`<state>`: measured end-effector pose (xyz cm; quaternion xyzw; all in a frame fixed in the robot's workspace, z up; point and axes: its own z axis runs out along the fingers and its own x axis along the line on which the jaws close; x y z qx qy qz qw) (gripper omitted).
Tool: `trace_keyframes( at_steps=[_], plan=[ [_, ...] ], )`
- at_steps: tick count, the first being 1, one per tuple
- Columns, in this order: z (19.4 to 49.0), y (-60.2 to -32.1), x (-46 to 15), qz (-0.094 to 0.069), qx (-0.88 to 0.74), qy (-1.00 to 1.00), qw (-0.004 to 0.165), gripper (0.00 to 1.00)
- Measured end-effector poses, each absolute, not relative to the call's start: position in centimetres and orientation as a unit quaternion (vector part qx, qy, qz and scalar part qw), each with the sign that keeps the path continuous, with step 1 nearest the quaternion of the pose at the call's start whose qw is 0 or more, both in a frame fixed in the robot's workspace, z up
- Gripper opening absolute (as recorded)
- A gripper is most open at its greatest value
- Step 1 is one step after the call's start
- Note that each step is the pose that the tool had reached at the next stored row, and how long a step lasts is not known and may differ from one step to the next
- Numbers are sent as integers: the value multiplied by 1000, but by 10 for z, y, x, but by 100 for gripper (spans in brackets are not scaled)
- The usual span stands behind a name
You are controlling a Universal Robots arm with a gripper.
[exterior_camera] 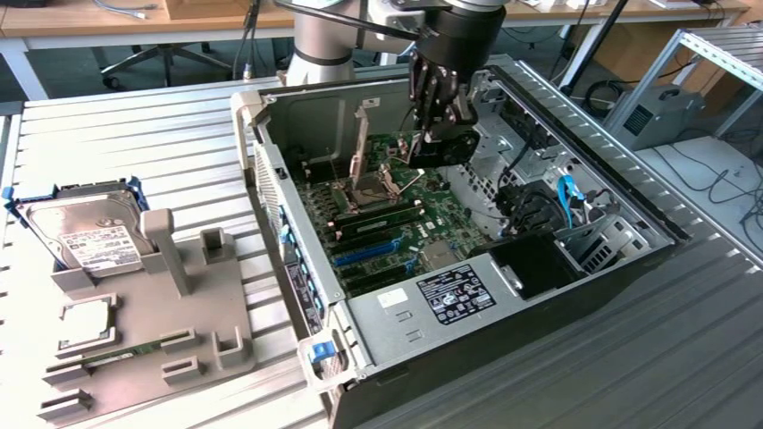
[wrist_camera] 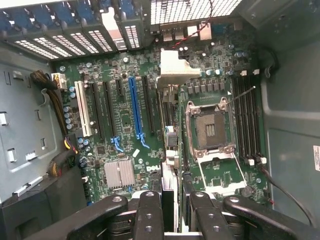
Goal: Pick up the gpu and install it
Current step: 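Insert the gpu into the slot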
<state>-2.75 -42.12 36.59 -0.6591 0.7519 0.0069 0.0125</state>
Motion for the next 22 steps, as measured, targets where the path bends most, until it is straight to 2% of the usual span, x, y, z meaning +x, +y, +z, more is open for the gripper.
trace_keyframes(
  at_steps=[22],
  plan=[
    [366,-421,-27,7,-676,737,12,26]
  ],
)
